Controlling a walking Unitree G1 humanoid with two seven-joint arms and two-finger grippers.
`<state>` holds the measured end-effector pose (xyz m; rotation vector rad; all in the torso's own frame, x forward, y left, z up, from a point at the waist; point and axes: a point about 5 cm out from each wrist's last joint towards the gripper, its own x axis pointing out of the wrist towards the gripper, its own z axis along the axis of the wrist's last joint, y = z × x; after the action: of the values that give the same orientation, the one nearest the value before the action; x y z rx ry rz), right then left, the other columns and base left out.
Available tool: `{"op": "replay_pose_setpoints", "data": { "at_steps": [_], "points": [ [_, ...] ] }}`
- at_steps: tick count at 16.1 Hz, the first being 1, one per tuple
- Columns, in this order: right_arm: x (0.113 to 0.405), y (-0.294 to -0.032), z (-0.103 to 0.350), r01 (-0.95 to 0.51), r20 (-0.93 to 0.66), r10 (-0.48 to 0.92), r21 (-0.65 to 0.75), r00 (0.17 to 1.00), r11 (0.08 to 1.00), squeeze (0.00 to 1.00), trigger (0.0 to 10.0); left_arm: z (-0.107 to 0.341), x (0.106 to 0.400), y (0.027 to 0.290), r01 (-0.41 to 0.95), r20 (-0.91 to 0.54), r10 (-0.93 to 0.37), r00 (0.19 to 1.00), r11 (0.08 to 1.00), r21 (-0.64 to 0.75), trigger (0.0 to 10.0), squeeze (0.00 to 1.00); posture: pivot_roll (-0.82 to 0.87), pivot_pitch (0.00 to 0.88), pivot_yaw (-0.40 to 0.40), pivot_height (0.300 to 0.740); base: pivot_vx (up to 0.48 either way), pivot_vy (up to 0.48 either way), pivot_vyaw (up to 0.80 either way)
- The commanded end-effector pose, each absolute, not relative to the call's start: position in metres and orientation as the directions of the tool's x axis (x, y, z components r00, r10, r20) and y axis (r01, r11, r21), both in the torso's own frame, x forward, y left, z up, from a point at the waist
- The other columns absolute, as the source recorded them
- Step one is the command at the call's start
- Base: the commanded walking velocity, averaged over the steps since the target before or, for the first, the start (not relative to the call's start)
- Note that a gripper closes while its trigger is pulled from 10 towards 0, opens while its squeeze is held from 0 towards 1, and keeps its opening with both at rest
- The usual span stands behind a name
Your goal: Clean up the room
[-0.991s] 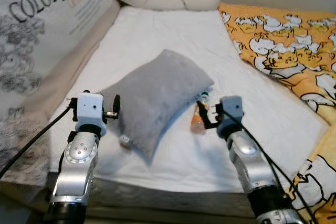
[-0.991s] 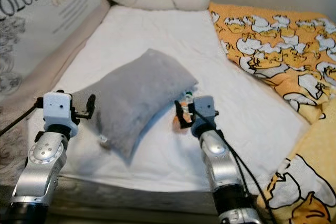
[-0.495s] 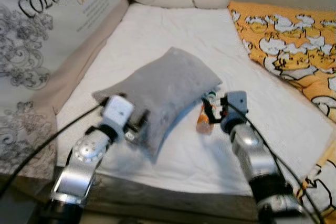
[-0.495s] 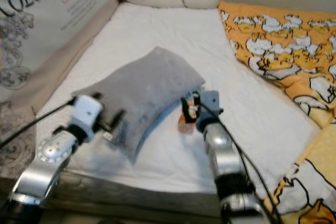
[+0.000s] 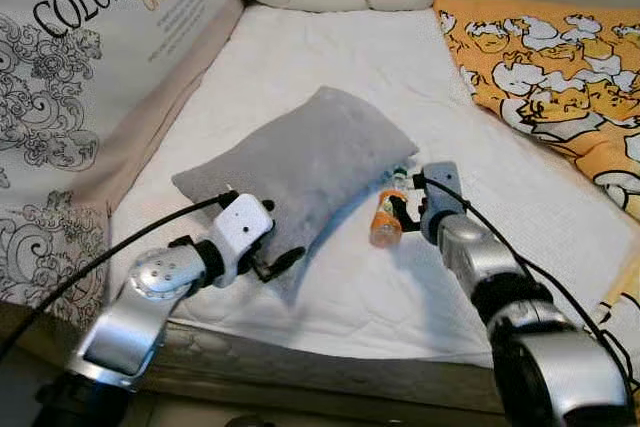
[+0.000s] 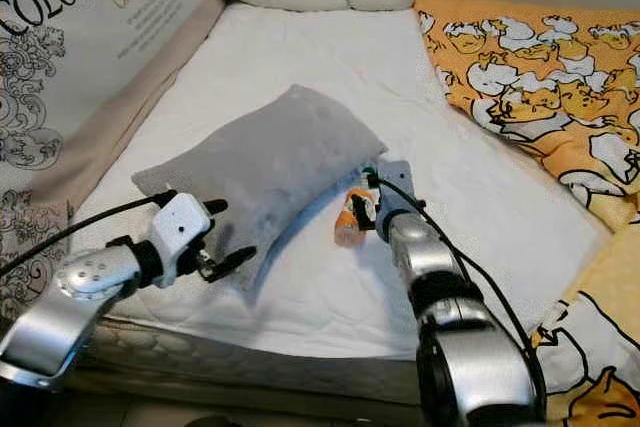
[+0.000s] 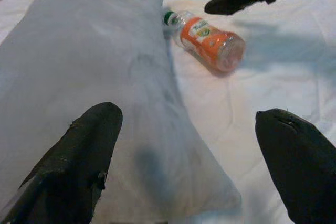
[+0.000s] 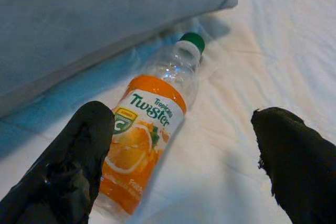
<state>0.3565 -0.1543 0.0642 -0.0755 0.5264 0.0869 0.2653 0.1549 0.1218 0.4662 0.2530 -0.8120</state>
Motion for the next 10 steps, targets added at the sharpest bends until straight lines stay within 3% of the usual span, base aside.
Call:
{"op": "replay_pose_setpoints", "data": {
  "at_steps": [1,2,3,4,10],
  "points": [
    [0.363,-0.152,0.072,-0.092,-0.486,0.074,-0.013,0.871,0.996,1.0,10.0,0.13,0.264,0.155,0.759,-0.396,-0.648,0.65,0.569,0.316,10.0,0.71,0.03,0.002,0.029,0.74,0.0,0.0,0.0],
    [0.364,-0.152,0.074,-0.09,-0.479,0.075,-0.008,0.875,0.996,1.0,10.0,0.131,0.263,0.155,0.762,-0.399,-0.649,0.647,0.566,0.316,10.0,0.71,0.03,0.002,0.029,0.74,0.0,0.0,0.0],
    [0.367,-0.149,0.077,-0.082,-0.471,0.082,0.021,0.878,0.996,0.61,10.0,0.134,0.261,0.155,0.765,-0.4,-0.652,0.644,0.555,0.327,10.0,0.71,0.04,0.034,0.025,0.74,0.0,0.0,0.0],
    [0.369,-0.148,0.079,-0.078,-0.468,0.083,0.031,0.88,0.997,0.0,10.0,0.138,0.26,0.155,0.765,-0.397,-0.654,0.644,0.545,0.343,10.0,0.71,0.06,0.064,0.02,0.74,0.0,0.0,0.0],
    [0.362,-0.148,0.066,-0.062,-0.523,0.053,0.002,0.851,0.998,0.0,10.0,0.157,0.23,0.159,0.79,-0.421,-0.669,0.613,0.51,0.34,10.0,0.71,0.14,0.235,0.004,0.74,0.0,0.0,0.0]
  ]
}}
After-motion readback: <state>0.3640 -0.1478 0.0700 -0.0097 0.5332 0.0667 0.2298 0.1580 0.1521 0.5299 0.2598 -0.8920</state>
